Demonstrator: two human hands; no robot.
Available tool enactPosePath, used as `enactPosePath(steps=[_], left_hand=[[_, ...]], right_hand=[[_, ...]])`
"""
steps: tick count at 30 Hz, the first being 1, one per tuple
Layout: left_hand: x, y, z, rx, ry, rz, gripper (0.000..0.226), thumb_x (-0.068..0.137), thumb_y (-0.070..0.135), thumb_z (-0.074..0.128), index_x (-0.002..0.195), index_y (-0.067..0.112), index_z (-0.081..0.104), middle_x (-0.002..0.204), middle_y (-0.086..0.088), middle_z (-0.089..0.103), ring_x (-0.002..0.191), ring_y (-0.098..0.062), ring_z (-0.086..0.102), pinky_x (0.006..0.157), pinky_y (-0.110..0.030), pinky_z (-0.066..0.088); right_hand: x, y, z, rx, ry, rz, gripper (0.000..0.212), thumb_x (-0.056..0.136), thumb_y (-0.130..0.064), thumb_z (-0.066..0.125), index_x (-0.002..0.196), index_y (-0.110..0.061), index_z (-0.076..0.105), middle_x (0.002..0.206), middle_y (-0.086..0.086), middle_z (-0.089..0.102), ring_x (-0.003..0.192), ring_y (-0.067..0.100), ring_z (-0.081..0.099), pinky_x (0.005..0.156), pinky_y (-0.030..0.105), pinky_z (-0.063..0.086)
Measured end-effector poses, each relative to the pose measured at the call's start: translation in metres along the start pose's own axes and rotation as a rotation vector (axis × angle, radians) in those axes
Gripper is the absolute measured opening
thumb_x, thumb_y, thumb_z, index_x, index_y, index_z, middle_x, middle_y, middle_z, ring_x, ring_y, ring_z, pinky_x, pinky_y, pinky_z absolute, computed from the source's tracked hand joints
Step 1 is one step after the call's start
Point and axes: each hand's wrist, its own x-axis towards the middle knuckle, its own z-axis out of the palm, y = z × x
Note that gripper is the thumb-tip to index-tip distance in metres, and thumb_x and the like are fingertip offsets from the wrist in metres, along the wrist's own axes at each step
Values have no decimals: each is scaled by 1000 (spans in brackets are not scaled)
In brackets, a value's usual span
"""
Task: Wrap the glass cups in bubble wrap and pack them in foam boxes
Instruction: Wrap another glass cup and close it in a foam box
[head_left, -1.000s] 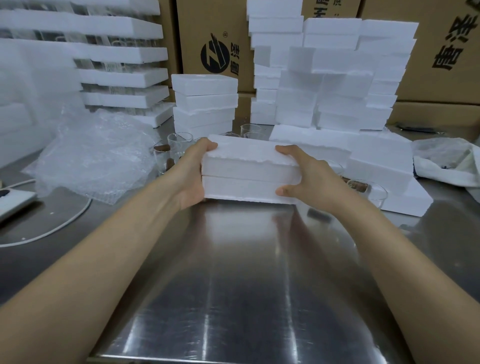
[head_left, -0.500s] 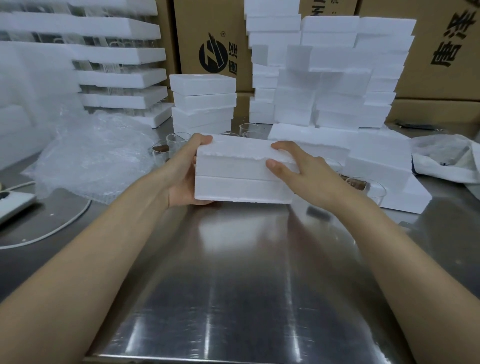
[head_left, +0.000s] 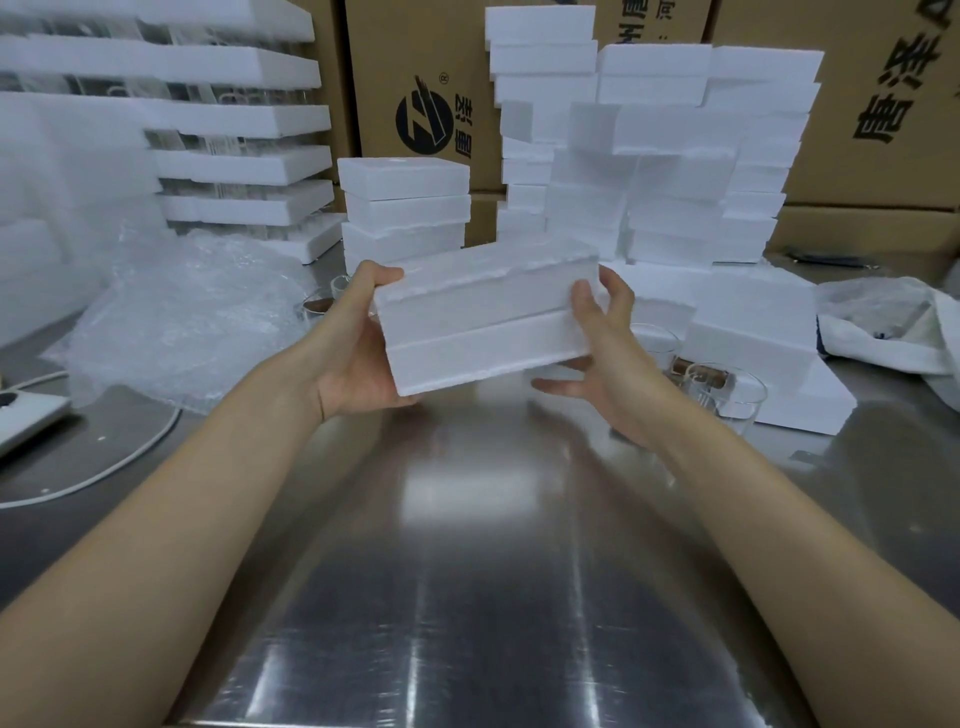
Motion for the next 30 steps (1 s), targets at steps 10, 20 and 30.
enactPosePath(steps=[10,20,30], left_hand=[[-6,10,-9,30,-16,-8,27,73,39,62,94,23,67,97,-6,71,86,-31,69,73,-39,55],[-3,0,-6,51,111,-93,43,76,45,62,114,24,58,105,-6,69,85,-30,70,73,-41,55],[-4,2,-4,24,189,-67,35,75,42,62,102,20,64,95,-10,73,83,-33,71,75,-45,57]], right_hand=[[0,-9,-6,308,-196,168,52,87,-69,46,127,-36,54,113,-2,71,102,23,69,76,44,57],[4,2,-7,352,-125,284,44,91,-52,43,121,-25,60,114,6,71,100,29,69,77,49,58],[1,10,-3,341,-202,255,45,92,-51,37,126,-29,56,121,4,67,108,28,66,85,47,55]])
